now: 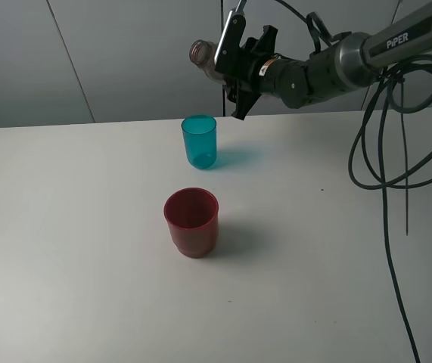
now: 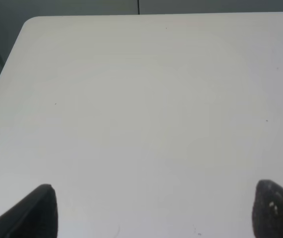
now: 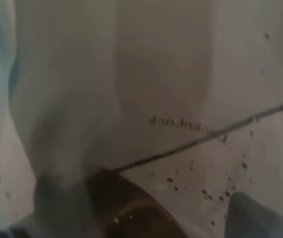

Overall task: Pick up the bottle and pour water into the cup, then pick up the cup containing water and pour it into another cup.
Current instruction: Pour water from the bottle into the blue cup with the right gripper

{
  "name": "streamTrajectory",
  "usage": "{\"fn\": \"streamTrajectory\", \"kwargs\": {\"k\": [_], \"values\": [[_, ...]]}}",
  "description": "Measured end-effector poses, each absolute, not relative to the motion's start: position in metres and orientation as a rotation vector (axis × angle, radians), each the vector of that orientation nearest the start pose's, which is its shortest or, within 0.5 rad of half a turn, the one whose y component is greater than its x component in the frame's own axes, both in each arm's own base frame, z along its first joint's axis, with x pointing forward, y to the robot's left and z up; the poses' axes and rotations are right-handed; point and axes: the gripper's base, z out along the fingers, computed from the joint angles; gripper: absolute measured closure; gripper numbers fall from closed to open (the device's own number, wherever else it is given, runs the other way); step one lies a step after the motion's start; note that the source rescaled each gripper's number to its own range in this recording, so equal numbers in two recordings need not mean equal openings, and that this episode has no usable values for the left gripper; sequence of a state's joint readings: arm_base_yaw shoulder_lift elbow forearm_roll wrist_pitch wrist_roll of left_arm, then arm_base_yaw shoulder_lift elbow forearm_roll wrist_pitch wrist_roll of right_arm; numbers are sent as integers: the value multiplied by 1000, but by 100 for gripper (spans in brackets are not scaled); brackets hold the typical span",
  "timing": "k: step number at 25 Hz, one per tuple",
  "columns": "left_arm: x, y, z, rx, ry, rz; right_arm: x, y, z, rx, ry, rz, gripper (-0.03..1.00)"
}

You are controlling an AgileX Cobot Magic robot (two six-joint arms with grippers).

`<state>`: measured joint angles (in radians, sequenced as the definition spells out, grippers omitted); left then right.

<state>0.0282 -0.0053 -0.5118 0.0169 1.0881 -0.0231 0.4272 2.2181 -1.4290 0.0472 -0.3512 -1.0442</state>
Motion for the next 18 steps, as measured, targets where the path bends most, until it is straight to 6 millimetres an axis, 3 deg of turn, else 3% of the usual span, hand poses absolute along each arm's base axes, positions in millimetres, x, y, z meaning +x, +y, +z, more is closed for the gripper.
{"fn": "streamTrajectory", "kwargs": {"k": [18], "values": [[-8,1,278,-54,2054,23,441,200,133,-1411,1554,-384,90]]}}
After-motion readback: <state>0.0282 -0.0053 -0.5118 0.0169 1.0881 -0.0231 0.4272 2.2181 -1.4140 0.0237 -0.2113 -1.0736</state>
